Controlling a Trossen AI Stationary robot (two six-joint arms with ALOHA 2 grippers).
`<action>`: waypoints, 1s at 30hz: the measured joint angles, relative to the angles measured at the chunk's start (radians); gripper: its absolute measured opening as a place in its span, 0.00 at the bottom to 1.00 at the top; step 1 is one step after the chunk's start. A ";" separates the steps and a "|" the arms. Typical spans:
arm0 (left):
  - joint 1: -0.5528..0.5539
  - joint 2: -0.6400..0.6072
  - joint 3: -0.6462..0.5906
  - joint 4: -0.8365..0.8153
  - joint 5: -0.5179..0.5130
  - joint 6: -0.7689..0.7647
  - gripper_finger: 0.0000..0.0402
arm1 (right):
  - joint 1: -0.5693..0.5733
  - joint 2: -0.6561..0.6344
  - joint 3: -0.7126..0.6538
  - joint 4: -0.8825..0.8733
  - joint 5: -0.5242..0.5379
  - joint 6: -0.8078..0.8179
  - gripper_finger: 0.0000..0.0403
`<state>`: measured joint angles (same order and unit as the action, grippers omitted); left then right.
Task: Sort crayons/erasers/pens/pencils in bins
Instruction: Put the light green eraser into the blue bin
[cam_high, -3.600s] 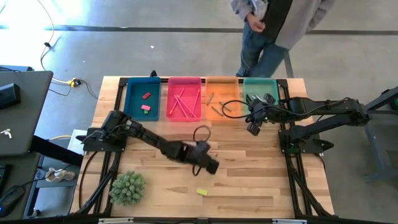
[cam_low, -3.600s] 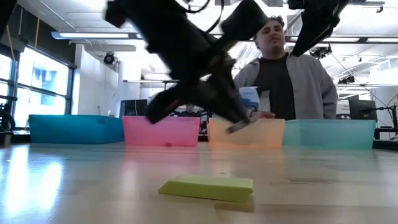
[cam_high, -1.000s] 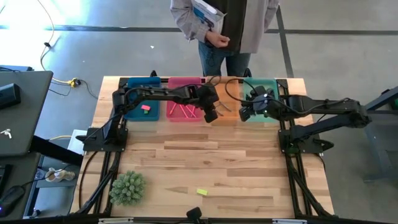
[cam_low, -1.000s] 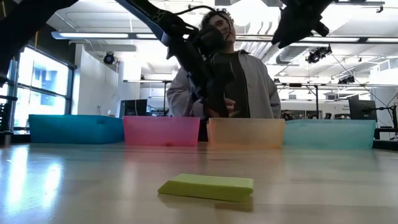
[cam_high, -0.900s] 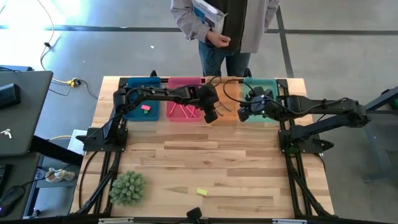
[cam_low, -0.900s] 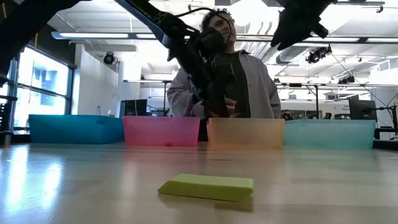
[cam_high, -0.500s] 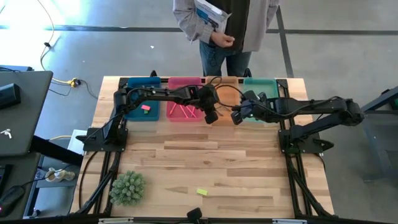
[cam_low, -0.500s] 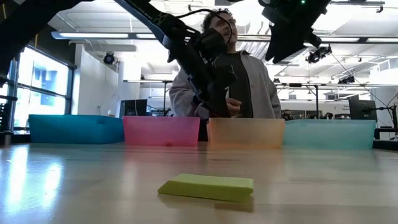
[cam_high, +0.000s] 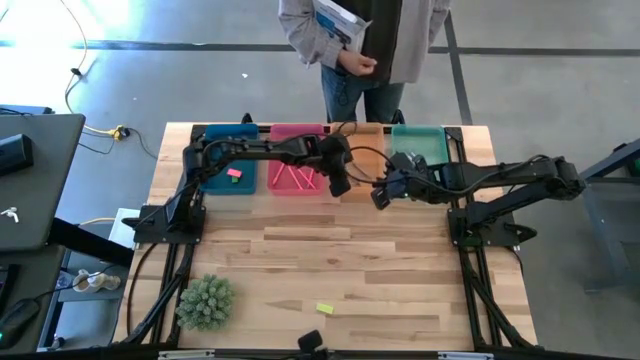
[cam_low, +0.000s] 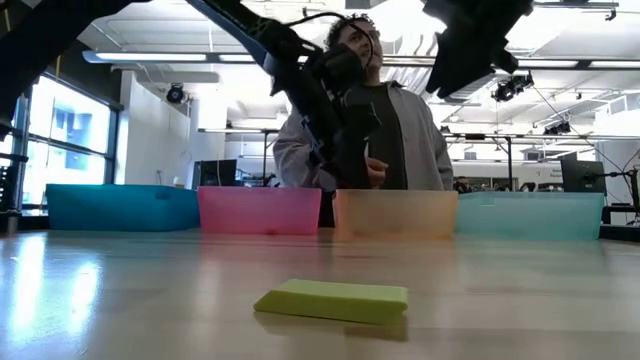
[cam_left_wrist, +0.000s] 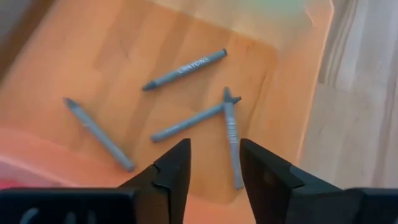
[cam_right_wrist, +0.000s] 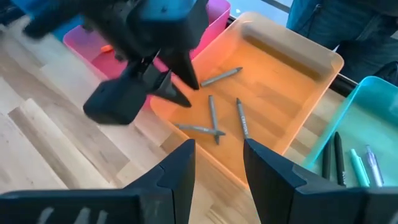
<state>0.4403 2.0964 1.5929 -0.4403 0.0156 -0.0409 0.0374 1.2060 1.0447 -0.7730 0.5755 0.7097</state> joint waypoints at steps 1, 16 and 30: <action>0.005 0.000 0.026 -0.036 0.002 0.002 0.32 | 0.004 0.000 0.000 0.001 0.000 0.000 0.32; 0.095 -0.002 0.415 -0.499 -0.001 0.168 0.29 | 0.056 -0.001 0.145 0.105 0.054 -0.239 0.32; 0.136 -0.006 0.449 -0.762 0.063 0.175 0.25 | 0.099 0.025 0.283 0.108 0.061 -0.326 0.32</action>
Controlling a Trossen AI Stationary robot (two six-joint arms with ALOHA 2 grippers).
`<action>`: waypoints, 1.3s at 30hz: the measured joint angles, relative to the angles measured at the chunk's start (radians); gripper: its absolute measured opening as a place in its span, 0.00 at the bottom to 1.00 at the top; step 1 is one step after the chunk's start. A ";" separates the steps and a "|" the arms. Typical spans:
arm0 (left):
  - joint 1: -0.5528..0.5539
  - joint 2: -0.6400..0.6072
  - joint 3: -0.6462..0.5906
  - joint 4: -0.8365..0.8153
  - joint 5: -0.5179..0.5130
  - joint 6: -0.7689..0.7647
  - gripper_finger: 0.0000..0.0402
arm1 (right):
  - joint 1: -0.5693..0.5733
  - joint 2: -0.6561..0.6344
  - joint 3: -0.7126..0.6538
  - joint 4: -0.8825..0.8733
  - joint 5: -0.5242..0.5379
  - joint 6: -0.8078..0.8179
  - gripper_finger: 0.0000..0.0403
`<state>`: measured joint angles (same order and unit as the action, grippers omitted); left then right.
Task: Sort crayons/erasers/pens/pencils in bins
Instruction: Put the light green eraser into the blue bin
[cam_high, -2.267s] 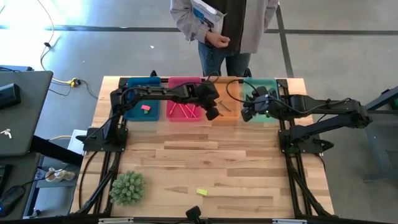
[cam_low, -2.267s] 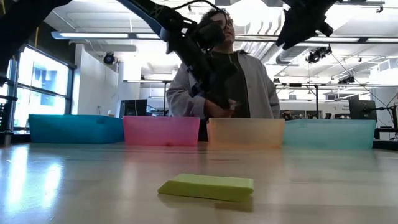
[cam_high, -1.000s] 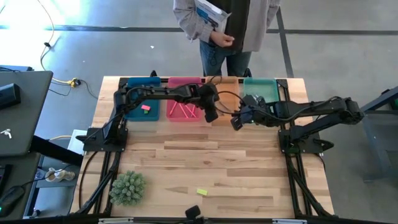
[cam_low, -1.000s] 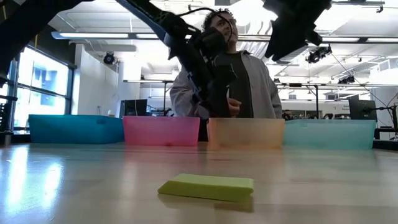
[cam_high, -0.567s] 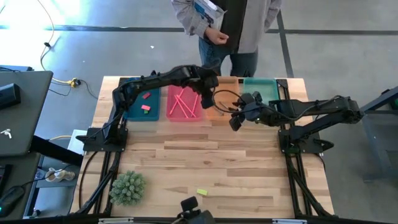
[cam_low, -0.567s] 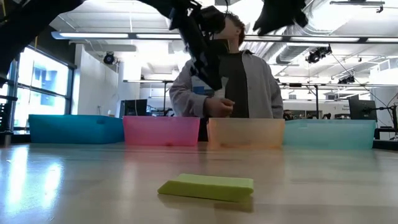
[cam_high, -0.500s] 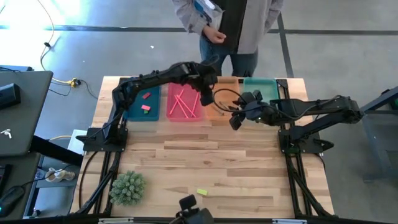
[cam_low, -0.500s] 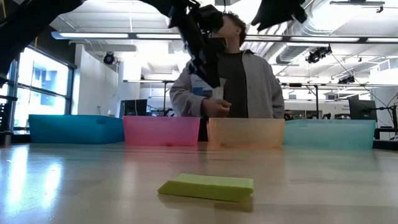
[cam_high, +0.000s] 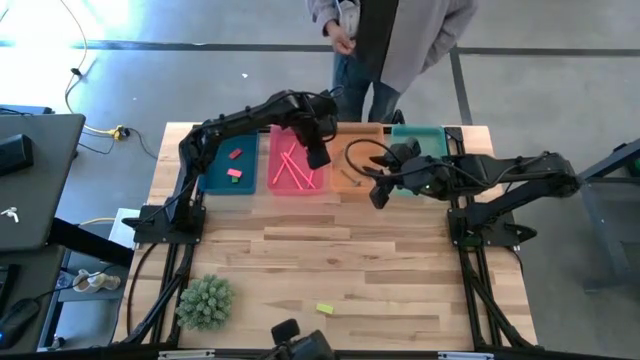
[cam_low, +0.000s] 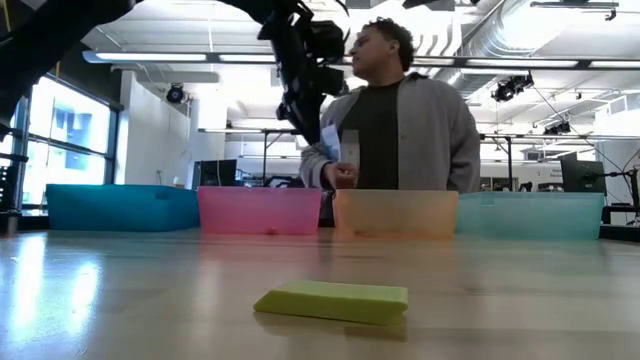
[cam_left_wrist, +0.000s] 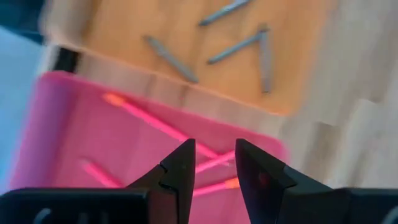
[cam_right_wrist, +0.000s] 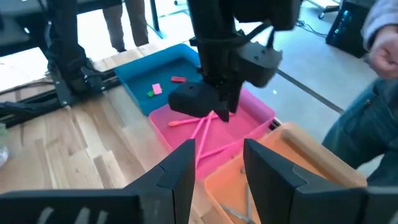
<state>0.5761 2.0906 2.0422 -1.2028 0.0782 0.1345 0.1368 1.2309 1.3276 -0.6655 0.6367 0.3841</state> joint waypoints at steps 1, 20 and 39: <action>-0.002 -0.006 0.000 -0.002 0.023 0.000 0.25 | 0.003 0.012 0.013 0.002 0.000 -0.003 0.32; -0.118 -0.106 -0.145 0.049 0.056 -0.026 0.19 | 0.043 0.194 0.183 -0.066 -0.093 -0.043 0.32; -0.284 -0.567 -0.697 0.235 -0.075 -0.401 0.19 | 0.109 0.199 0.183 -0.068 -0.210 -0.071 0.32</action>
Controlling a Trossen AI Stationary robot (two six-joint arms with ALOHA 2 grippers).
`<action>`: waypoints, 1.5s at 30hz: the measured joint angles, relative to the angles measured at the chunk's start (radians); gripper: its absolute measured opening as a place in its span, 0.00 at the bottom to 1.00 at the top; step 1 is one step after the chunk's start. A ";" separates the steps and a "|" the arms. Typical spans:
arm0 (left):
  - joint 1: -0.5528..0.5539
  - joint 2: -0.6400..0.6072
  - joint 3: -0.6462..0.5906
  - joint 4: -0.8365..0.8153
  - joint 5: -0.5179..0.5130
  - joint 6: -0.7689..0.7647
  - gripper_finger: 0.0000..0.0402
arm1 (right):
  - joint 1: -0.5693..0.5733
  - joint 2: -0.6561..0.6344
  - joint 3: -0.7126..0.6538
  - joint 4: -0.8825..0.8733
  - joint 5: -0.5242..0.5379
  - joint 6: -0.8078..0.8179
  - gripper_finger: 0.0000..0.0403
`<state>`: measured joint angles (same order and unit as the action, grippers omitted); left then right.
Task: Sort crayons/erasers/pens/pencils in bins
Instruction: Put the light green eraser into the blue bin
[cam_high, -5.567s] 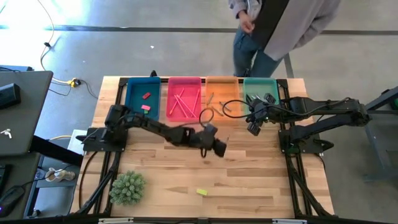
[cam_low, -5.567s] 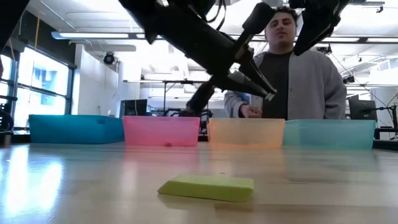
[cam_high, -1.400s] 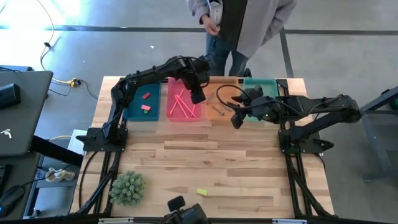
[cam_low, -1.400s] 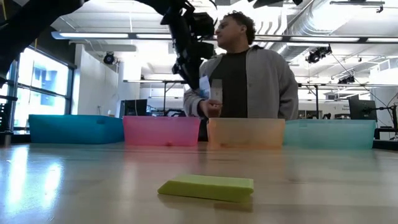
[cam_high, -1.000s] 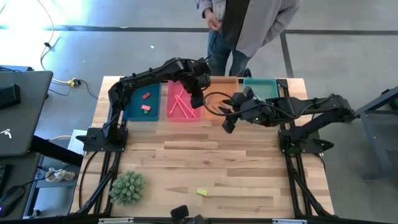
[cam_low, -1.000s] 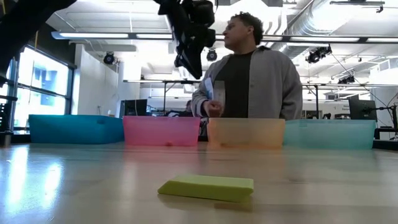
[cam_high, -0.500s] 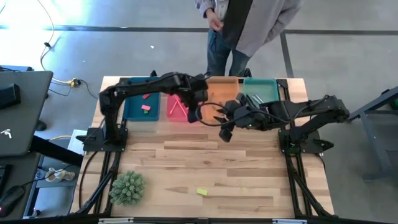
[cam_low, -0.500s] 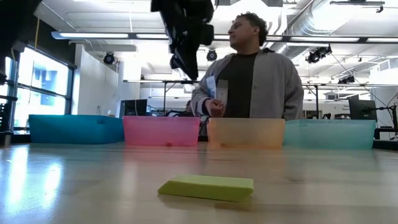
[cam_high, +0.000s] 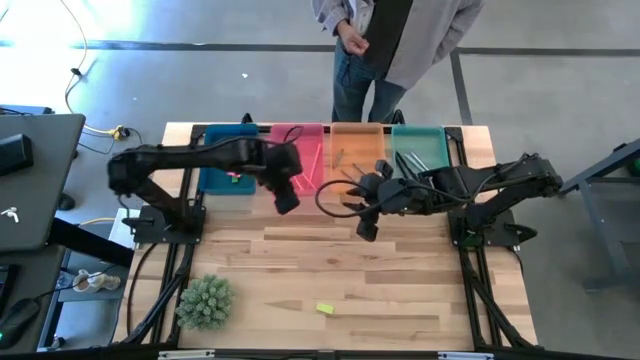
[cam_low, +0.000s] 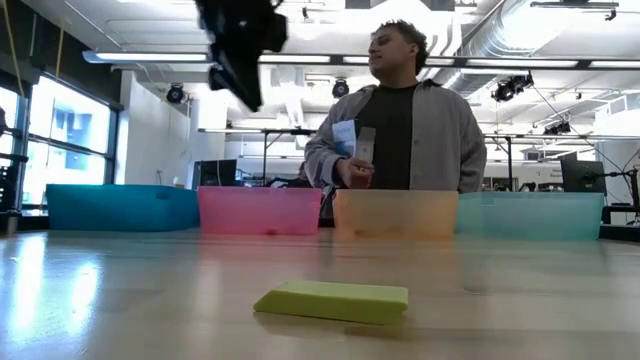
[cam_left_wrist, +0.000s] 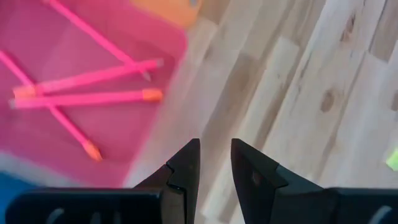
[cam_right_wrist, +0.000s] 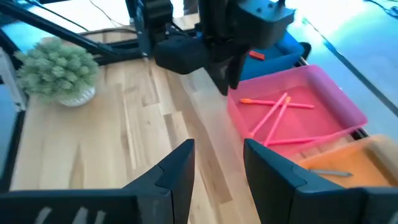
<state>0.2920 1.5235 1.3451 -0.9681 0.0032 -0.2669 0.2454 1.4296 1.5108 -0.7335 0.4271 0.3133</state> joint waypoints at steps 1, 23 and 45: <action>-0.015 -0.023 -0.027 -0.001 -0.003 -0.024 0.19 | 0.000 0.004 0.003 0.004 -0.009 0.000 0.32; -0.284 -0.230 -0.219 -0.154 -0.181 -0.325 0.19 | 0.089 0.396 0.356 -0.319 -0.154 0.118 0.32; -0.379 -0.422 -0.325 -0.275 -0.279 -0.418 0.15 | 0.163 0.501 0.356 -0.302 -0.196 0.416 0.34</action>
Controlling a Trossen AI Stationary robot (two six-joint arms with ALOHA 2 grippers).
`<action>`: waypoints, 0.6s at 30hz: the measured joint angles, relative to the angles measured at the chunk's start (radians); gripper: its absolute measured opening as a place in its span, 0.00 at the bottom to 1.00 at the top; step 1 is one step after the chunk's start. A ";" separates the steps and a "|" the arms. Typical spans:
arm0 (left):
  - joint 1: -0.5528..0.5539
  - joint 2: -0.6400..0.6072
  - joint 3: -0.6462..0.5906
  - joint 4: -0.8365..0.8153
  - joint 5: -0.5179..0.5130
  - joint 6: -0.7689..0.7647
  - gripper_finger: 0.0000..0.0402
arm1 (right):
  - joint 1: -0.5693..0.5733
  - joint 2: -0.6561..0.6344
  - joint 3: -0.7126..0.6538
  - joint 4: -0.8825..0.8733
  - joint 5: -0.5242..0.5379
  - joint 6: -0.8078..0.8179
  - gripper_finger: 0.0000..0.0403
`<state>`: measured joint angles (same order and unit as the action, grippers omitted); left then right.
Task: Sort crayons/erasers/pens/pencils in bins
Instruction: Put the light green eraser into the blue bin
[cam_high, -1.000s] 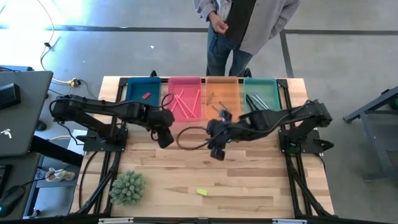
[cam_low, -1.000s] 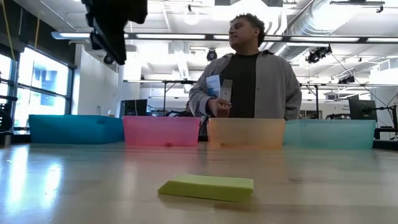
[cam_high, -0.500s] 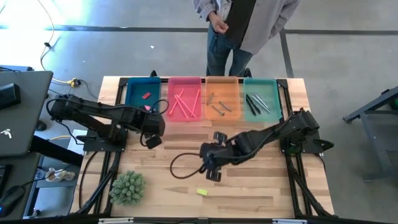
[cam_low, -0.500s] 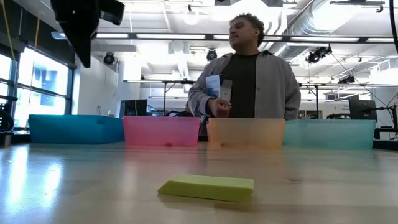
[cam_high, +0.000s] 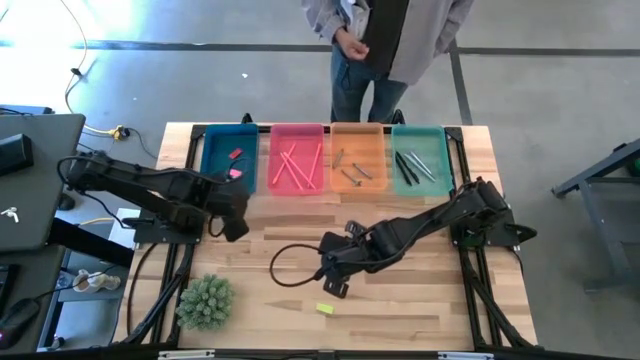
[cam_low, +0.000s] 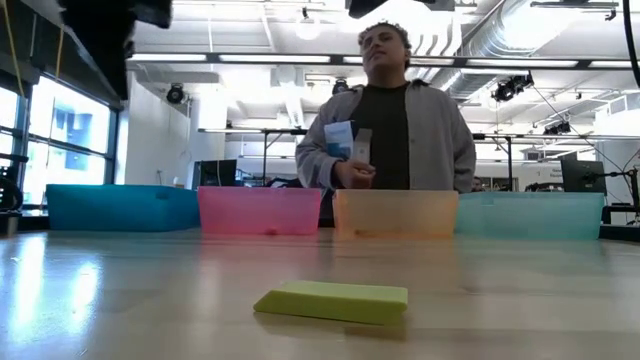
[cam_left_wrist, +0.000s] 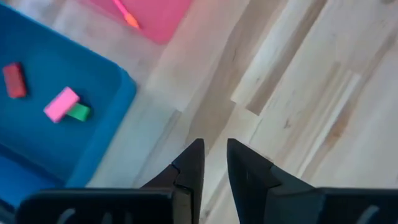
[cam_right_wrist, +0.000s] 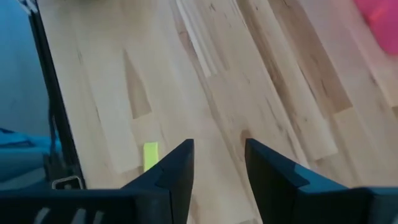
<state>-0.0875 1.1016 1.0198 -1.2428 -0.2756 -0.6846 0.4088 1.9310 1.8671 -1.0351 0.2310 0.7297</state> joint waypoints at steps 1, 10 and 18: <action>-0.008 -0.025 -0.025 0.014 0.000 -0.021 0.14 | 0.000 0.002 0.000 0.004 0.000 0.011 0.35; -0.056 -0.210 -0.178 0.040 0.001 -0.165 0.08 | 0.011 0.012 0.000 0.018 -0.028 0.108 0.49; -0.059 -0.251 -0.203 0.038 0.003 -0.177 0.08 | 0.026 0.058 0.000 0.073 -0.083 0.108 0.48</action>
<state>-0.1467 0.8509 0.8164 -1.2045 -0.2722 -0.8612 0.4350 1.9890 1.8671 -0.9622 0.1475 0.8379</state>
